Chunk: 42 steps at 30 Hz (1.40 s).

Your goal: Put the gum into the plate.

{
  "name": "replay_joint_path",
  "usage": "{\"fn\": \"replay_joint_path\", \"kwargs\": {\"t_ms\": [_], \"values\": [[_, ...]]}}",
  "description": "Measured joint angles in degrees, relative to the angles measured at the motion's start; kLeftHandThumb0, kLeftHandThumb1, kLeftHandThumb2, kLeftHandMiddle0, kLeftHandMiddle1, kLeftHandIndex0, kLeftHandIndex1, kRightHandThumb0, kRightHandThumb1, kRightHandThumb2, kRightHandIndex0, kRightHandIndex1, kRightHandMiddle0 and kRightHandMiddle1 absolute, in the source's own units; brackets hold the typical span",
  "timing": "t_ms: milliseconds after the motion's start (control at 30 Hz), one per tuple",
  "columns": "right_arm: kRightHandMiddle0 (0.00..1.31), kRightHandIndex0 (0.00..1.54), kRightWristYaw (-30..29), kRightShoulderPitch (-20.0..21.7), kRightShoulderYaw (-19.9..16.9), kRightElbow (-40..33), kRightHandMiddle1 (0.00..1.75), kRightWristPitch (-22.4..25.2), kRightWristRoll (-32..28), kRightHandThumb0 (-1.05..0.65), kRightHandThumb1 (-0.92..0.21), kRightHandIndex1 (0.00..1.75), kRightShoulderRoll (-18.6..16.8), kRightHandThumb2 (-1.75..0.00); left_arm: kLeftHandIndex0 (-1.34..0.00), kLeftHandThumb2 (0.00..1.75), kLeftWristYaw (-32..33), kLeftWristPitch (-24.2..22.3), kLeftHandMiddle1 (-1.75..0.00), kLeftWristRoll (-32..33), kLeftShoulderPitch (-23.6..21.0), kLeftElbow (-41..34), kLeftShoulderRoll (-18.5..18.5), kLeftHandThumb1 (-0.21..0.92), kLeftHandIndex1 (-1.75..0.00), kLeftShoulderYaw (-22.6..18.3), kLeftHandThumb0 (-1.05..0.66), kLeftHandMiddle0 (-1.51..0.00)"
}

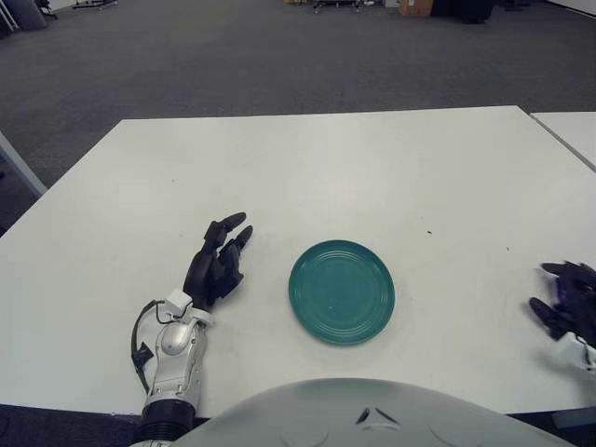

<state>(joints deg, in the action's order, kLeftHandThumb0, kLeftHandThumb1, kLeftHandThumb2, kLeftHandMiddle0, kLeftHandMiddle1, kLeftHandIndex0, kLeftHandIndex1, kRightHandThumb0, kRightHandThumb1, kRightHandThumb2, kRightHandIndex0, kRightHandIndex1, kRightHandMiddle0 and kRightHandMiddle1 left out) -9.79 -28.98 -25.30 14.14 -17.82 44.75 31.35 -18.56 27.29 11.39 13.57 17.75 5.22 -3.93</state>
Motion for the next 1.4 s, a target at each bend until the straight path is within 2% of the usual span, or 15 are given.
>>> {"fn": "replay_joint_path", "kwargs": {"t_ms": [167, 400, 667, 867, 1033, 1067, 1100, 1133, 1167, 1233, 1267, 1300, 1333, 1400], "values": [[0.0, 0.41, 0.0, -2.18, 2.31, -1.14, 0.85, 1.53, -1.68, -0.94, -0.92, 0.0, 2.63, -0.78, -0.07, 0.88, -0.73, -0.09, -0.01, 0.83, -0.26, 0.22, 0.07, 0.92, -0.87, -0.37, -0.87, -0.46], [0.0, 0.41, 0.07, -7.27, 4.54, -4.47, 0.86, 2.91, -3.77, -0.93, -0.92, 0.0, 6.19, -0.75, -0.06, 0.88, -1.4, -0.07, -0.01, 1.19, -0.43, 0.8, 0.27, 0.92, -0.87, -0.7, -0.86, -0.46], [0.0, 0.4, 3.04, -14.71, 5.31, -13.12, 0.86, 6.39, -5.03, -0.92, -0.92, 0.0, 8.54, -0.74, -0.04, 0.86, -2.57, 0.58, 0.0, 1.7, -1.86, 2.97, 0.42, 0.92, -0.86, -1.6, -0.83, -0.45], [0.01, 0.43, 4.41, -16.29, 6.5, -16.37, 0.88, 9.24, -5.5, -0.91, -0.92, 0.02, 9.05, -0.74, 0.0, 0.85, -4.86, 1.85, -0.01, 2.55, -4.04, 6.14, 0.79, 0.92, -0.84, -2.53, -0.85, -0.47], [0.06, 0.54, 4.39, -16.23, 7.15, -16.72, 0.93, 10.06, -5.8, -0.89, -0.92, 0.09, 9.39, -0.72, 0.0, 0.83, -5.88, 1.02, -0.03, 3.28, -3.53, 4.77, 1.31, 0.92, -0.85, -2.69, -0.86, -0.51], [0.1, 0.56, 4.31, -16.22, 7.23, -16.66, 1.0, 10.11, -5.84, -0.88, -0.92, 0.22, 9.36, -0.71, 0.0, 0.83, -6.4, 1.0, -0.04, 3.66, -3.46, 4.82, 1.34, 0.92, -0.85, -2.73, -0.87, -0.52], [0.14, 0.55, 4.11, -16.15, 7.32, -16.53, 1.11, 10.11, -5.88, -0.86, -0.92, 0.53, 9.32, -0.68, 0.0, 0.82, -6.92, 0.95, -0.04, 3.92, -3.52, 4.89, 1.36, 0.92, -0.84, -2.75, -0.87, -0.52], [0.16, 0.53, 3.4, -15.91, 7.56, -16.19, 1.19, 10.04, -5.94, -0.84, -0.92, 0.76, 9.23, -0.66, 0.0, 0.81, -7.59, 0.92, -0.04, 4.17, -3.6, 4.98, 1.35, 0.92, -0.84, -2.78, -0.87, -0.53], [0.17, 0.52, 2.86, -15.63, 7.73, -15.95, 1.21, 9.93, -6.01, -0.84, -0.92, 0.84, 9.1, -0.66, 0.0, 0.81, -8.02, 0.91, -0.04, 4.35, -3.65, 5.07, 1.35, 0.92, -0.84, -2.81, -0.87, -0.53], [0.22, 0.5, 1.57, -14.98, 8.16, -15.43, 1.36, 9.61, -6.21, -0.79, -0.92, 1.2, 8.79, -0.61, 0.0, 0.81, -8.77, 0.84, -0.04, 4.87, -3.68, 5.2, 1.35, 0.92, -0.84, -2.9, -0.88, -0.53], [0.22, 0.5, 0.9, -14.7, 8.24, -15.13, 1.39, 9.54, -6.31, -0.79, -0.92, 1.28, 8.62, -0.6, 0.0, 0.81, -8.94, 0.78, -0.04, 5.03, -3.73, 5.27, 1.36, 0.92, -0.84, -2.94, -0.88, -0.53], [0.24, 0.49, 0.1, -14.36, 8.34, -14.75, 1.45, 9.5, -6.54, -0.77, -0.92, 1.44, 8.37, -0.59, 0.0, 0.81, -9.13, 0.72, -0.04, 5.16, -3.83, 5.33, 1.37, 0.92, -0.84, -3.0, -0.88, -0.53], [0.25, 0.49, -0.62, -14.04, 8.45, -14.4, 1.48, 9.42, -6.86, -0.76, -0.92, 1.5, 8.17, -0.58, 0.0, 0.81, -9.32, 0.67, -0.04, 5.2, -3.9, 5.38, 1.37, 0.92, -0.84, -3.07, -0.88, -0.53], [0.31, 0.58, -2.07, -13.42, 8.7, -13.64, 1.62, 8.9, -7.29, -0.72, -0.92, 1.65, 7.9, -0.55, 0.0, 0.81, -9.53, 0.59, -0.04, 5.31, -3.96, 5.44, 1.4, 0.92, -0.84, -3.23, -0.88, -0.53]]}}
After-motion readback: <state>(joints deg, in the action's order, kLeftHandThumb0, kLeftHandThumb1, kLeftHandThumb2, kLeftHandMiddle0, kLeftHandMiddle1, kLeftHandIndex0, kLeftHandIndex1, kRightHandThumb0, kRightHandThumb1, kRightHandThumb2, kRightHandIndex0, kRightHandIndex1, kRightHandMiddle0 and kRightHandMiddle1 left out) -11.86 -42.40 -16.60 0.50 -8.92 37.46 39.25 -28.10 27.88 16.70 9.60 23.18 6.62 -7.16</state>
